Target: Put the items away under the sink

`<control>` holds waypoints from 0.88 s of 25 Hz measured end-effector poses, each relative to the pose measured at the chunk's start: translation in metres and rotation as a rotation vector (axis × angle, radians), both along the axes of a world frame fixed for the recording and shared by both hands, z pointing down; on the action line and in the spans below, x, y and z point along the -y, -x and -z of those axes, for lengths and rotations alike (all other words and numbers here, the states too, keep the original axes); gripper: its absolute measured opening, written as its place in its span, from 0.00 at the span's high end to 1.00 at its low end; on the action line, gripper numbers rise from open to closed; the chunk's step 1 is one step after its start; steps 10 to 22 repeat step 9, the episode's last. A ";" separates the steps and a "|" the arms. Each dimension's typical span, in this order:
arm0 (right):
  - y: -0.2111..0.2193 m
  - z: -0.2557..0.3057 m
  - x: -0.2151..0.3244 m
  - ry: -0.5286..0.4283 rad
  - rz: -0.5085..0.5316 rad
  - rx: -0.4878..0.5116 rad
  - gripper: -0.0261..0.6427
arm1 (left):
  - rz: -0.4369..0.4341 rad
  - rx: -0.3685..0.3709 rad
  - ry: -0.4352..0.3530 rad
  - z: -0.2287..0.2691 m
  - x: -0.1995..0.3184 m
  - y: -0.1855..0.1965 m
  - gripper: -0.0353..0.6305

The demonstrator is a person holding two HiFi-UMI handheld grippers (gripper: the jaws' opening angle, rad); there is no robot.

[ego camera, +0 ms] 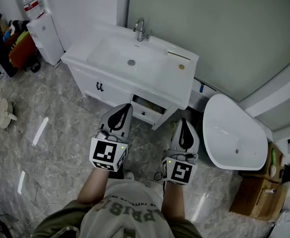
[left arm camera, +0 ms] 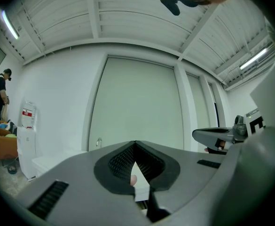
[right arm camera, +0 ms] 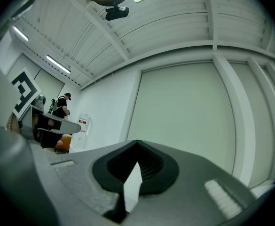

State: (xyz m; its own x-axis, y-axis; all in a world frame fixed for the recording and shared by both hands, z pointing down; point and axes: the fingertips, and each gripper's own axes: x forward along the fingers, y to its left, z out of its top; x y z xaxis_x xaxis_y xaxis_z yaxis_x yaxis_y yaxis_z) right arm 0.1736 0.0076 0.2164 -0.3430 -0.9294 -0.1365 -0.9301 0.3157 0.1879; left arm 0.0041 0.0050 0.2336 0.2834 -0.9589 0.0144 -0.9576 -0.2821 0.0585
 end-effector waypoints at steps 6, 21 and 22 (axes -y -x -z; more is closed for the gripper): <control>0.004 0.004 -0.005 -0.007 -0.002 -0.012 0.97 | 0.004 -0.004 -0.001 0.002 -0.006 0.003 0.93; 0.005 0.004 -0.008 -0.005 -0.004 -0.015 0.97 | 0.000 -0.002 0.000 0.001 -0.008 0.003 0.93; 0.005 0.004 -0.008 -0.005 -0.004 -0.015 0.97 | 0.000 -0.002 0.000 0.001 -0.008 0.003 0.93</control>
